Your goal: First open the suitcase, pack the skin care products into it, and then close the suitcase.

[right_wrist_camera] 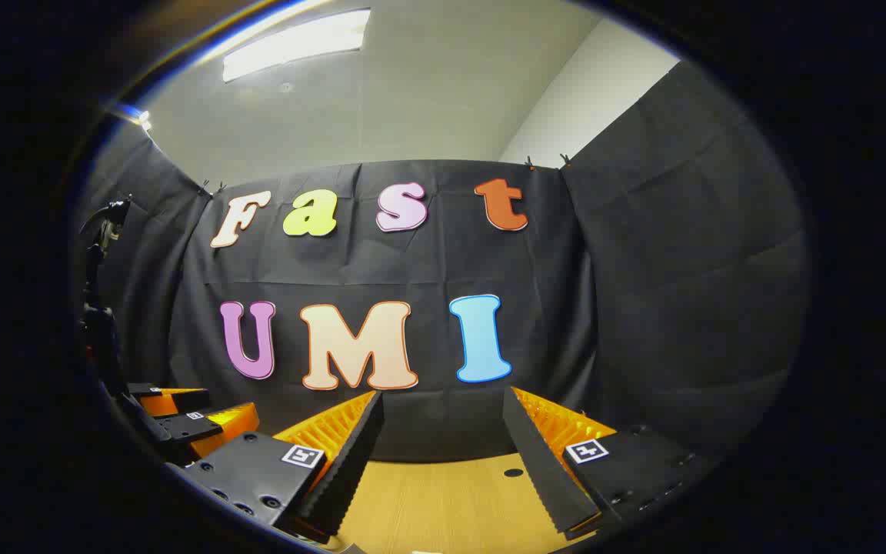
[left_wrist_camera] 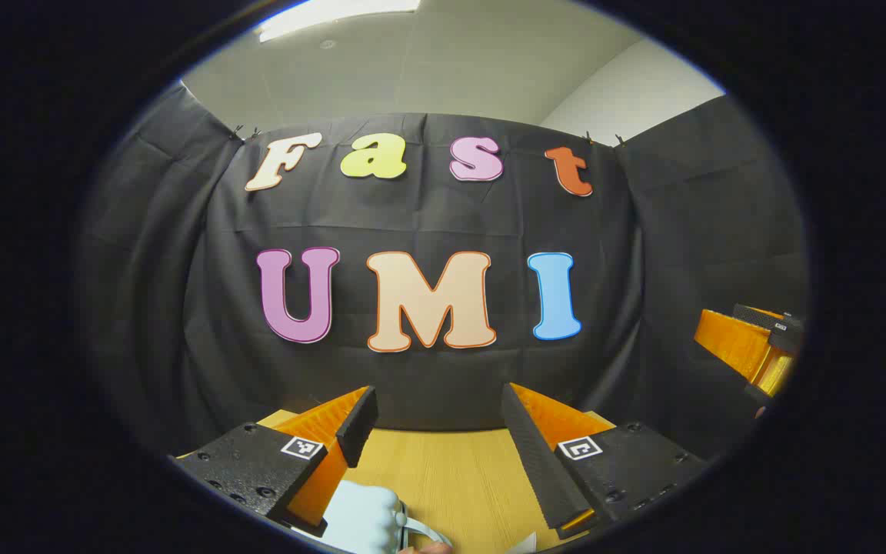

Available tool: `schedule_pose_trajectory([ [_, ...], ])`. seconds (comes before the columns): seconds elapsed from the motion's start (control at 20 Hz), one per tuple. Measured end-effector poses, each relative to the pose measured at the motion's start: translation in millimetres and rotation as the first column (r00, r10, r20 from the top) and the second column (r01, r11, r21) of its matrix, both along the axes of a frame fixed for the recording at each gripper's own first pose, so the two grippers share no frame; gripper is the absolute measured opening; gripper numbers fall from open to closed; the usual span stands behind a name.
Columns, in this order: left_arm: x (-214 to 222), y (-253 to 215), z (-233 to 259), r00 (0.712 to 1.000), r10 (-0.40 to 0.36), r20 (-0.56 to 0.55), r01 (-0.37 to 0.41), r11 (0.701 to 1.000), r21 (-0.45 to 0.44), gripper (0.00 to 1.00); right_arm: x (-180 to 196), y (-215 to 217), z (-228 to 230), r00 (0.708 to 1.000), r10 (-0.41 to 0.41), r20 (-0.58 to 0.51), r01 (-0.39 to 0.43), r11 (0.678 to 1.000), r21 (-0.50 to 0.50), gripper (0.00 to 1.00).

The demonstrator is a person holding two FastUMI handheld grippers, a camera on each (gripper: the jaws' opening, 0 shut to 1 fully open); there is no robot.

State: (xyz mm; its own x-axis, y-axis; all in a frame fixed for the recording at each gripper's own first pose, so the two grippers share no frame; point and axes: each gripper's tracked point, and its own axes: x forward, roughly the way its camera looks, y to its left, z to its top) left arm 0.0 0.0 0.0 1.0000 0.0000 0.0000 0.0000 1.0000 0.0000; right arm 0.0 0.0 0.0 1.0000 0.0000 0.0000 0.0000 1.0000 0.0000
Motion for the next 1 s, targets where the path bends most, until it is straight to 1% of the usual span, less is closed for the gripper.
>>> schedule_pose_trajectory([
  [0.05,0,0,0,1.0,0.001,0.003,-0.001,1.0,0.0,0.92,0,1,1,1.0,0.003,0.002,-0.003,1.0,-0.002,0.98],
  [0.1,0,0,1,1.0,0.001,0.005,-0.001,1.0,-0.001,0.94,-1,0,1,1.0,0.006,0.0,-0.006,1.0,-0.005,0.98],
  [0.15,-1,0,0,1.0,0.003,0.007,-0.003,1.0,-0.001,0.92,0,1,-1,1.0,0.007,-0.002,-0.007,1.0,-0.013,0.98],
  [0.2,-2,2,1,1.0,0.005,0.009,-0.005,1.0,0.0,0.94,-1,2,0,1.0,0.007,-0.002,-0.007,1.0,-0.024,0.98],
  [0.35,-3,5,-1,1.0,0.01,0.006,-0.01,1.0,-0.005,0.92,-2,9,2,1.0,0.021,0.004,-0.021,0.999,-0.038,0.98],
  [0.4,-3,6,-3,1.0,0.009,0.004,-0.009,1.0,-0.006,0.95,-3,11,3,1.0,0.025,0.007,-0.024,0.999,-0.04,0.98],
  [0.45,-3,6,-4,1.0,0.006,-0.001,-0.007,1.0,-0.005,0.95,-2,12,3,1.0,0.027,0.008,-0.026,0.999,-0.042,0.98],
  [0.5,-3,7,-6,1.0,0.007,-0.006,-0.007,1.0,-0.003,0.92,-2,14,4,1.0,0.029,0.011,-0.028,0.999,-0.046,0.98],
  [0.55,-4,9,-6,1.0,0.007,-0.008,-0.007,1.0,-0.003,0.95,-2,16,4,0.999,0.031,0.01,-0.031,0.998,-0.049,0.98],
  [0.8,-8,18,-9,1.0,0.019,-0.007,-0.019,1.0,0.0,0.95,-4,24,2,0.999,0.049,0.013,-0.048,0.997,-0.055,0.98],
  [0.85,-8,20,-14,1.0,0.025,-0.015,-0.025,1.0,-0.003,0.92,-4,24,2,0.999,0.051,0.015,-0.05,0.997,-0.056,0.98],
  [0.9,-8,21,-21,0.999,0.026,-0.033,-0.027,1.0,-0.004,0.94,-5,25,1,0.998,0.054,0.014,-0.053,0.997,-0.054,0.98],
  [1.0,-7,26,-40,0.996,0.028,-0.081,-0.027,1.0,0.015,0.94,-4,24,-2,0.998,0.06,0.004,-0.06,0.997,-0.051,0.98],
])
